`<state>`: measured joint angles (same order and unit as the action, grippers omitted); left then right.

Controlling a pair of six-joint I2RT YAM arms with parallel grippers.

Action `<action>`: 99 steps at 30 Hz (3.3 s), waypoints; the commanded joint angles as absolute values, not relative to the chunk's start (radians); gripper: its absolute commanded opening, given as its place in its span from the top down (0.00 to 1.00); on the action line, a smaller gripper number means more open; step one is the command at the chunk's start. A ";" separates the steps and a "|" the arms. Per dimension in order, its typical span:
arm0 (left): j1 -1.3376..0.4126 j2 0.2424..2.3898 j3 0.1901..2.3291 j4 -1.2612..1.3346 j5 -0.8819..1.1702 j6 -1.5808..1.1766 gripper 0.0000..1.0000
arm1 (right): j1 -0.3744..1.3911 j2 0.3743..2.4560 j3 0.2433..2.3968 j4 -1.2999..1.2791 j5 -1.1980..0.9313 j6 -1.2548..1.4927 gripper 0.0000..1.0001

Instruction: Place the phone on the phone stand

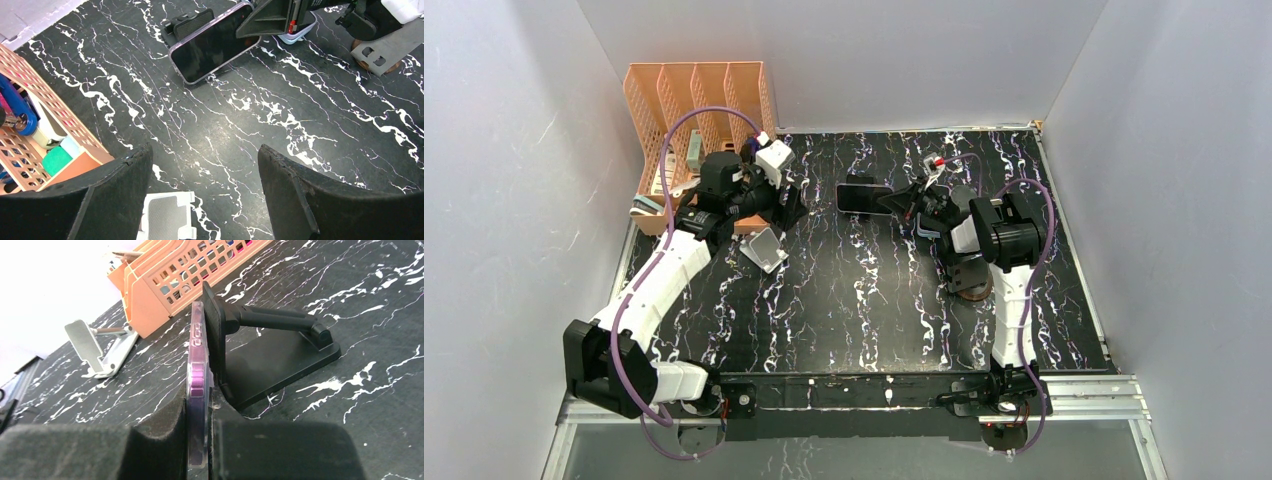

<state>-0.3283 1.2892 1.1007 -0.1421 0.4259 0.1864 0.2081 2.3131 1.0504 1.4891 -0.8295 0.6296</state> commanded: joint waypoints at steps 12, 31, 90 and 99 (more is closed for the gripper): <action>-0.321 1.256 1.088 -0.138 0.467 0.198 0.27 | 0.269 2.239 1.115 1.826 -0.894 0.315 0.99; -0.321 1.259 1.087 -0.141 0.483 0.202 0.27 | 0.272 2.296 1.217 1.827 -0.788 0.300 0.99; -0.321 1.297 1.093 -0.150 0.492 0.207 0.26 | 0.198 2.442 1.141 1.827 -0.716 0.455 0.87; -0.321 1.296 1.093 -0.152 0.494 0.207 0.26 | 0.198 2.456 1.148 1.827 -0.692 0.472 0.65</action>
